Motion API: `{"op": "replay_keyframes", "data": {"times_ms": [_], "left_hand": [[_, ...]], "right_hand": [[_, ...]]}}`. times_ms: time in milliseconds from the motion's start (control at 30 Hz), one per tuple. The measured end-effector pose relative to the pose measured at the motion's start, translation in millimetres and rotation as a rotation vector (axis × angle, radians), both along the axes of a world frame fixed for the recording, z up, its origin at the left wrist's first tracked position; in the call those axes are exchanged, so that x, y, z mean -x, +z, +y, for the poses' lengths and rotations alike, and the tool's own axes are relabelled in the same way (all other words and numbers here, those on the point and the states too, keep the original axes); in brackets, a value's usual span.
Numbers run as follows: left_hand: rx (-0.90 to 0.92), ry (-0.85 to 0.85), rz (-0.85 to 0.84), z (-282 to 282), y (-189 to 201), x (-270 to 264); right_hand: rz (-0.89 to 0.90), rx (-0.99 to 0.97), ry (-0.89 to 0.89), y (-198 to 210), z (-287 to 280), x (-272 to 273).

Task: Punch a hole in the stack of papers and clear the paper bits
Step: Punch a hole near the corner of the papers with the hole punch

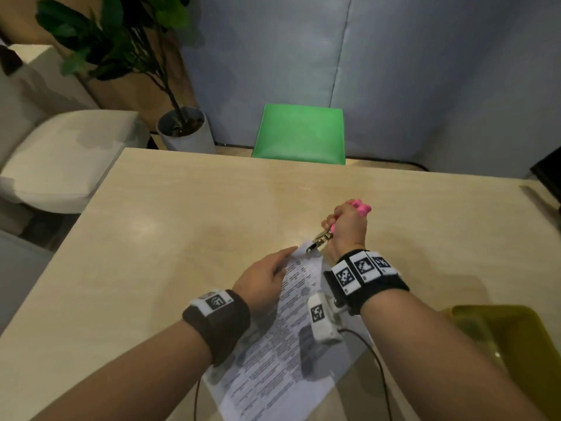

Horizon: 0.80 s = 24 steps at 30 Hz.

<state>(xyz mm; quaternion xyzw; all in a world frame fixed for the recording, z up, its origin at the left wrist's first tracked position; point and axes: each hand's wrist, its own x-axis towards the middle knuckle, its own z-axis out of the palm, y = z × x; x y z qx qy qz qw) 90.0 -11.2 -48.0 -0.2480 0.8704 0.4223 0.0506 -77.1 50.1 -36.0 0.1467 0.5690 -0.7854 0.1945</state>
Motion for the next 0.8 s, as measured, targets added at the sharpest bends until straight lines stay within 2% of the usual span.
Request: {"op": "replay_keyframes", "data": {"times_ms": [367,667,800], "left_hand": [[-0.028,-0.038,-0.04,8,-12,2],[-0.004,-0.057,-0.089,4,-23,5],[0.045,-0.05,-0.079,5,-22,8]], "right_hand": [[-0.092,-0.053,-0.08,-35,8,1],[-0.101,-0.037,-0.102,-43,14,2],[-0.074,0.018,-0.047,-39,20,0]]}}
